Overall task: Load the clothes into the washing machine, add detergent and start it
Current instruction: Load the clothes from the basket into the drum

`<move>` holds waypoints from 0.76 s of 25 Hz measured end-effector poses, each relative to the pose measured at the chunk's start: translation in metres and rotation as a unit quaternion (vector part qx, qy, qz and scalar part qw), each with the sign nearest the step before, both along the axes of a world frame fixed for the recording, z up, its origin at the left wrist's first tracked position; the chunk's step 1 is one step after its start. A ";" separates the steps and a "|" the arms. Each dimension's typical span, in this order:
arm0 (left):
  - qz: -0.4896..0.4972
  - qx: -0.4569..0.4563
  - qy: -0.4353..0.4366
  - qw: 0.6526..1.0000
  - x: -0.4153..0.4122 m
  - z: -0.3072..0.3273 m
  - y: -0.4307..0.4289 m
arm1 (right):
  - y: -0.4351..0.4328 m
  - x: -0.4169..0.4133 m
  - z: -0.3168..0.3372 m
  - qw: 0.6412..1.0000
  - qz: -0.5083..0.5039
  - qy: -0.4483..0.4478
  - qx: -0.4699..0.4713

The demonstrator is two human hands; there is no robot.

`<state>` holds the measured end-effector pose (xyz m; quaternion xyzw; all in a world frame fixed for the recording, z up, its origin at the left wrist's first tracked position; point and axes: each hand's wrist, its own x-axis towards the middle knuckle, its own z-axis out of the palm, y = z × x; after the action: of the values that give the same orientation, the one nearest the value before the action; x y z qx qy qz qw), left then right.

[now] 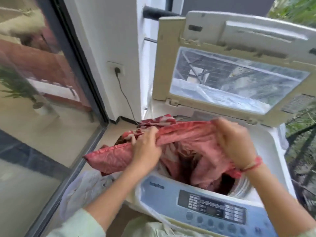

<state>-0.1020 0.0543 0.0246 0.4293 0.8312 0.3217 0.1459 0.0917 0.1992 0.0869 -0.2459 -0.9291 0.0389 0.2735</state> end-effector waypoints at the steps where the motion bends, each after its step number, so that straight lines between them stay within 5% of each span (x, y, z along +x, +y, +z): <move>1: -0.014 0.004 0.028 1.000 0.027 0.012 0.013 | 0.013 0.020 0.014 0.998 -0.048 0.030 0.037; 5: -0.130 0.091 0.099 0.982 0.108 0.022 0.078 | 0.053 0.103 0.028 0.966 -0.208 0.129 0.085; 7: -0.172 0.036 0.153 0.973 0.125 0.003 0.106 | 0.064 0.134 -0.002 0.960 -0.247 0.095 0.095; 10: -0.287 -0.233 0.073 0.926 0.120 -0.057 0.126 | 0.059 0.147 -0.072 0.980 -0.158 -0.119 0.021; 11: -0.348 -0.340 0.033 0.873 0.112 -0.070 0.125 | 0.054 0.143 -0.098 0.961 -0.098 -0.257 -0.029; 13: -0.452 -0.445 0.001 0.773 0.103 -0.066 0.106 | 0.041 0.129 -0.130 0.865 0.014 -0.460 -0.200; 14: -0.468 -0.387 -0.023 0.794 0.099 -0.055 0.096 | 0.039 0.117 -0.131 0.845 0.033 -0.443 -0.297; 16: -0.380 -0.175 -0.075 0.905 0.087 -0.023 0.077 | 0.041 0.082 -0.117 0.889 0.038 -0.242 -0.387; 17: -0.323 -0.072 -0.005 0.944 0.071 -0.007 0.067 | 0.043 0.060 -0.108 0.919 0.027 -0.141 -0.367; 19: -0.162 -0.062 0.205 0.963 0.024 0.008 0.049 | 0.054 0.013 -0.103 0.929 0.017 -0.097 -0.356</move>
<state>-0.0778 0.1035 0.0323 0.6051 0.7810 0.1467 0.0487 0.1044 0.2528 -0.0166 -0.3137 -0.8804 0.3477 0.0756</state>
